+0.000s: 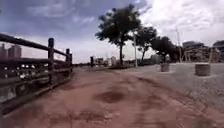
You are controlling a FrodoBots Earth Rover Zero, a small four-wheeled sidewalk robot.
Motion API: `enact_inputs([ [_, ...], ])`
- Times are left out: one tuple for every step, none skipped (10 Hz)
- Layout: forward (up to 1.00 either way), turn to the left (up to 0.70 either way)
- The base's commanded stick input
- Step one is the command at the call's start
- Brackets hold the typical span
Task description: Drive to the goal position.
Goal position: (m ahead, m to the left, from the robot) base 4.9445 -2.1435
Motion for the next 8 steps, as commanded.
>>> enact_inputs([
  [1.00, 0.35],
  [1.00, 0.34],
  [1.00, 0.31],
  [1.00, 0.11],
  [1.00, 0.01],
  [1.00, 0.00],
  [1.00, 0.00],
  [1.00, 0.00],
])
